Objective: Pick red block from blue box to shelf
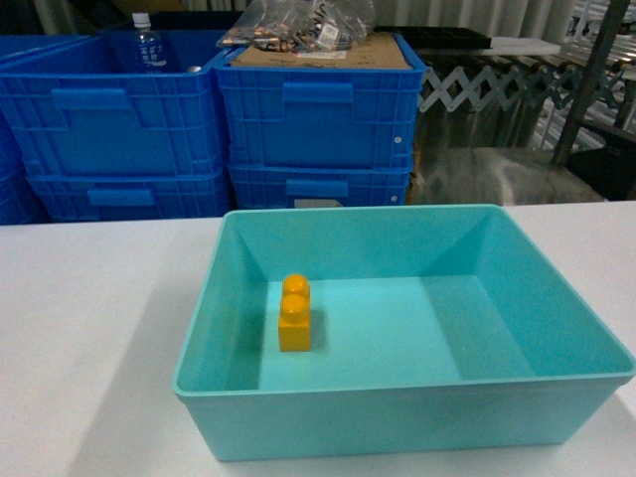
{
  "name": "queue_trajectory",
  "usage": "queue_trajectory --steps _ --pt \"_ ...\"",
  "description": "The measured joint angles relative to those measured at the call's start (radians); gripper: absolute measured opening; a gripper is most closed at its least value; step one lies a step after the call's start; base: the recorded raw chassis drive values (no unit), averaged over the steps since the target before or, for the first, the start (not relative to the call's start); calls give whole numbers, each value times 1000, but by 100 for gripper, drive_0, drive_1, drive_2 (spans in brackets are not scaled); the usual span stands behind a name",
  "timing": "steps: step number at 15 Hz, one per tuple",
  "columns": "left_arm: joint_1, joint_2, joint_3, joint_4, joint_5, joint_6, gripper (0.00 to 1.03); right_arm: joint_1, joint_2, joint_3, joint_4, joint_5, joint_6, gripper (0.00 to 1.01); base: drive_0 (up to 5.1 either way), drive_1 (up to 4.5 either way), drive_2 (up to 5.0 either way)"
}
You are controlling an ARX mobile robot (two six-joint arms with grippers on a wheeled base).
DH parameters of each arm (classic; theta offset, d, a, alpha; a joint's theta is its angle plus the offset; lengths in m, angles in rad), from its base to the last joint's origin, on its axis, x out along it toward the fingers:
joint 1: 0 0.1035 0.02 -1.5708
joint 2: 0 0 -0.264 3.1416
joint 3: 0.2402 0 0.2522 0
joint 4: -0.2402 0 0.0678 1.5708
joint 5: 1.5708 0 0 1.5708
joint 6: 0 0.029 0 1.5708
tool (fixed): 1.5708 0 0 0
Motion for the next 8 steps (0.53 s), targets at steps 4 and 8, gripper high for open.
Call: queue_trajectory --steps 4,8 --pt "0 0 0 0 0 0 98 0 0 0 0 0 0 29 -156 -156 -156" --pt "0 0 0 0 0 0 98 0 0 0 0 0 0 29 -149 -149 -149"
